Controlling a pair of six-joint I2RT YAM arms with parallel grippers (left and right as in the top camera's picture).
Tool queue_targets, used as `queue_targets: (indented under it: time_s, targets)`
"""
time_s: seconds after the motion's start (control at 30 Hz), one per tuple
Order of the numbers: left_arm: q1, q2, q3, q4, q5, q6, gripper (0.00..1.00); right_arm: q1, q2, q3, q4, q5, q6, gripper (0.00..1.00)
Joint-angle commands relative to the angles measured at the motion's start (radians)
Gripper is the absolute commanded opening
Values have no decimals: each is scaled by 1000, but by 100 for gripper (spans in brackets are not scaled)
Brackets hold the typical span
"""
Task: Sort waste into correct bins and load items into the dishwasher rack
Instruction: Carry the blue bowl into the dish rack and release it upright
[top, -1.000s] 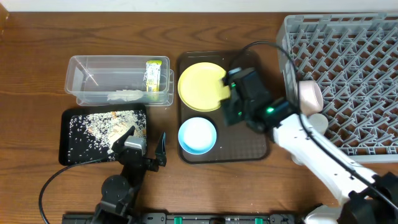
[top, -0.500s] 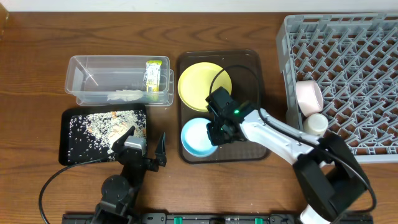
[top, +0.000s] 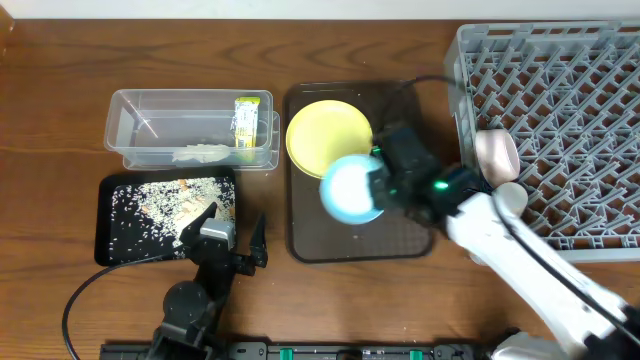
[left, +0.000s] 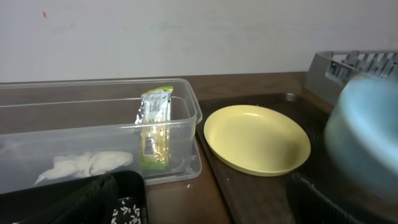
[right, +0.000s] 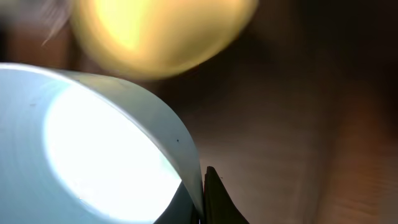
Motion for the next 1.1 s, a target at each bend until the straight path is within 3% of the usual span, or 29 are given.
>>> queue_targets:
  time_s: [0.0,0.17,0.27,0.63,1.07]
  targets:
    - [5,-8,-32,-16,-5,10,89,-98,-82,7,-3,399,-13,1]
    - [5,-8,-32,-16,-4,10,88,-285,-123,7,59,890,-14,1]
    - [5,-8,-32,-16,-4,10,89,-380,-114,7,117,1030,-39,1]
    - [5,-8,-32,-16,-4,10,88,-648,79,6,171,1027,-188,1]
    - [5,-8,-32,-16,-4,10,88,-553,259,6,282,1021,-329,1]
